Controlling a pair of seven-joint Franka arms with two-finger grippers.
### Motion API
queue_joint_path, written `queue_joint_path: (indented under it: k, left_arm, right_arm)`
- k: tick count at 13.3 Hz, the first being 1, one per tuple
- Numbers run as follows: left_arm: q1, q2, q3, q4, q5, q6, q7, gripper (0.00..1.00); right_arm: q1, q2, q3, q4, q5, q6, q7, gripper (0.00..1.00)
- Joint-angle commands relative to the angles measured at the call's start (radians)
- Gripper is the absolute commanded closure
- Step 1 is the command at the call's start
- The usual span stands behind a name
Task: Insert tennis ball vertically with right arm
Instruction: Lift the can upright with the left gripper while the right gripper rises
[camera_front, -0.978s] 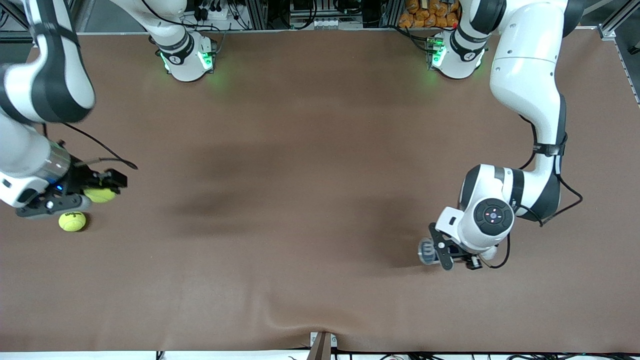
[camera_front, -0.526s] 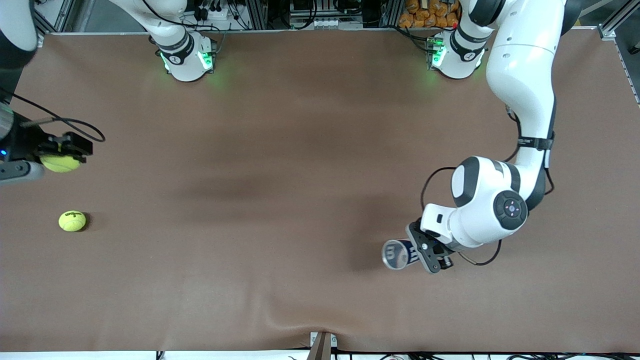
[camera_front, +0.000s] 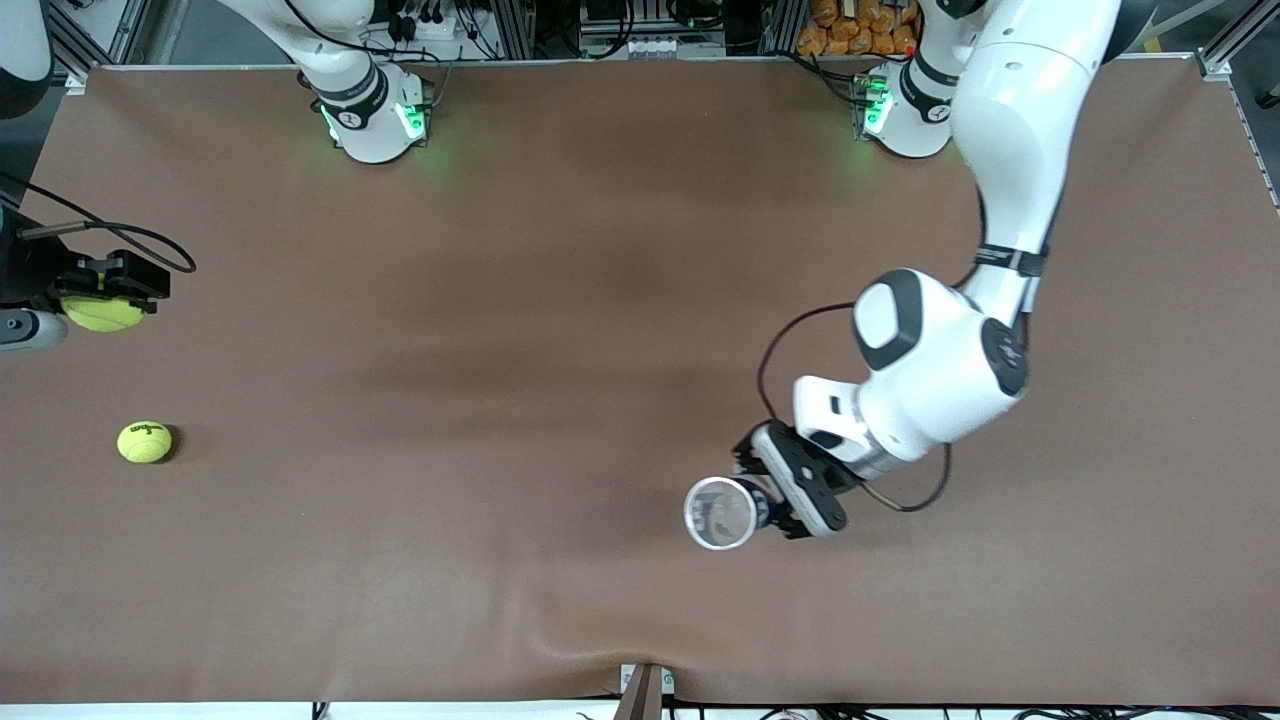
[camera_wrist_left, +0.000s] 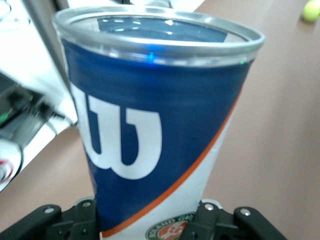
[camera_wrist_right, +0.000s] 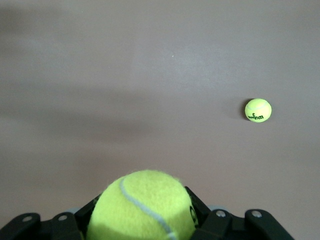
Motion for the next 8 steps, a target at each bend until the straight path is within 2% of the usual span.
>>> queue_joint_path:
  k: [1, 3, 4, 7, 8]
  left_arm:
    - [-0.102, 0.023, -0.014, -0.050, -0.074, 0.226, -0.054, 0.42]
    - [-0.194, 0.082, -0.014, -0.054, -0.143, 0.383, -0.108, 0.42]
    - [-0.231, 0.128, -0.014, -0.051, -0.191, 0.460, -0.108, 0.42]
    - [-0.308, 0.216, -0.016, -0.042, -0.256, 0.626, -0.108, 0.42]
    - [-0.335, 0.228, -0.017, -0.042, -0.275, 0.661, -0.111, 0.43]
  right_arm:
    - [0.003, 0.005, 0.005, 0.029, -0.015, -0.022, 0.019, 1.00]
    - [0.042, -0.014, -0.025, 0.028, -0.018, -0.022, 0.021, 1.00]
    - [0.075, -0.016, -0.060, 0.028, -0.017, -0.025, 0.024, 1.00]
    - [0.222, -0.016, -0.223, 0.028, -0.014, -0.037, 0.032, 1.00]
    - [0.256, -0.019, -0.258, 0.028, -0.008, -0.040, 0.032, 1.00]
